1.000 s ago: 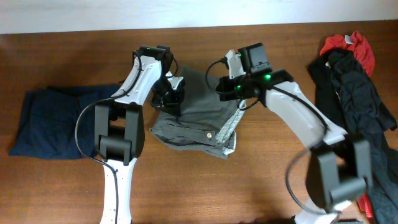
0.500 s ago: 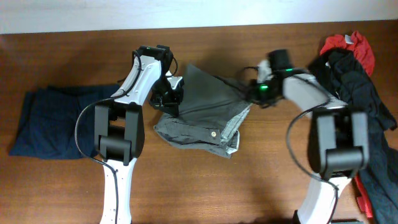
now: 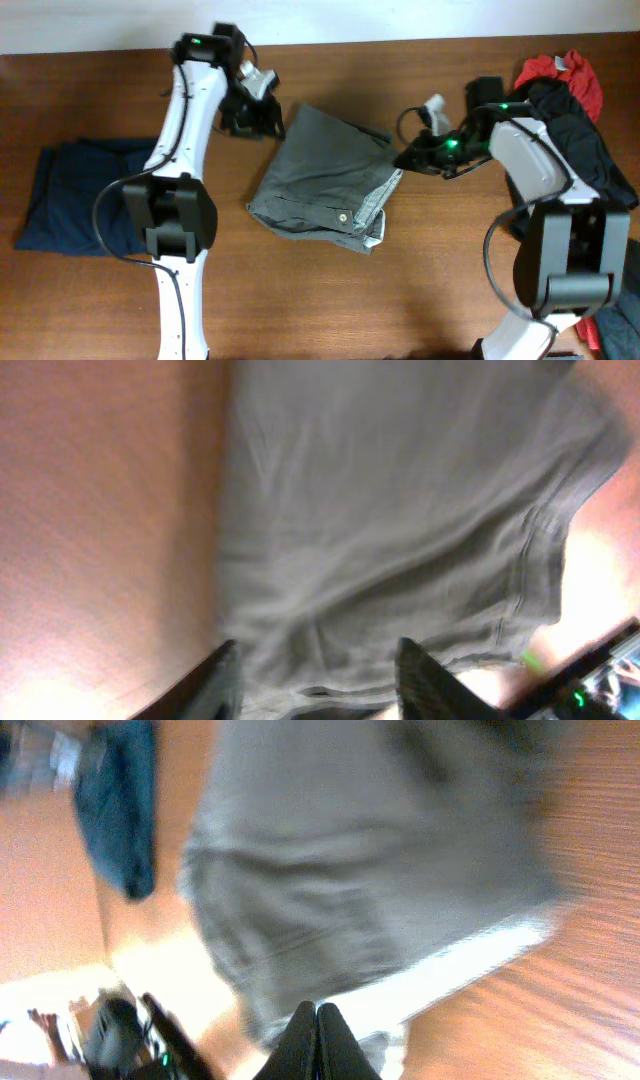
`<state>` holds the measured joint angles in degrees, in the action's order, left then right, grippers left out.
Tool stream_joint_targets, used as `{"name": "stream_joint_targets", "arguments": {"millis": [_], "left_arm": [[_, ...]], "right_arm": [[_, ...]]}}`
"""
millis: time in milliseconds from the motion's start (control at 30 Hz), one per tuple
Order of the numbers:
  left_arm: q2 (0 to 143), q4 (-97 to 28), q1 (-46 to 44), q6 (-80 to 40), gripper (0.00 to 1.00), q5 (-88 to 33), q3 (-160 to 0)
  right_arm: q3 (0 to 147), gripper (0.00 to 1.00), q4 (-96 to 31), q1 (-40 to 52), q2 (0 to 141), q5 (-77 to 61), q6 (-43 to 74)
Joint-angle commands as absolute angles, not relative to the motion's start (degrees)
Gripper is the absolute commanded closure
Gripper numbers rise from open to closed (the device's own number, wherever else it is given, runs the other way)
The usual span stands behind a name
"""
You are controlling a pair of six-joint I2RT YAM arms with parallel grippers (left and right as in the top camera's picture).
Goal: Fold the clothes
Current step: 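Grasp the folded grey trousers with the left gripper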
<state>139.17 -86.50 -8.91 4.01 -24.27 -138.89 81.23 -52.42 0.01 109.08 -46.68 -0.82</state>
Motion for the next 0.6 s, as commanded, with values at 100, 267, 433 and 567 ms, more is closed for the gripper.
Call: {"name": "stream_joint_targets", "arguments": {"millis": [100, 267, 433, 567], "left_arm": [[141.1, -83.33, -7.07, 6.44, 0.34, -25.32, -138.21], [144.73, -82.85, -7.07, 8.62, 0.26, -27.46, -137.12], [148.18, -82.06, -7.2, 9.39, 0.2, -28.73, -136.94], [150.95, -83.53, -7.25, 11.49, 0.21, -35.0, -136.94]], "right_arm": [[81.67, 0.96, -52.71, 10.04, 109.01, -43.48, -0.1], [81.28, 0.96, -52.71, 16.08, 111.28, -25.32, 10.09], [80.53, 0.96, -50.57, 18.81, 113.78, -17.5, 14.06], [80.44, 0.96, -50.63, 19.03, 115.61, -17.28, 17.91]]}}
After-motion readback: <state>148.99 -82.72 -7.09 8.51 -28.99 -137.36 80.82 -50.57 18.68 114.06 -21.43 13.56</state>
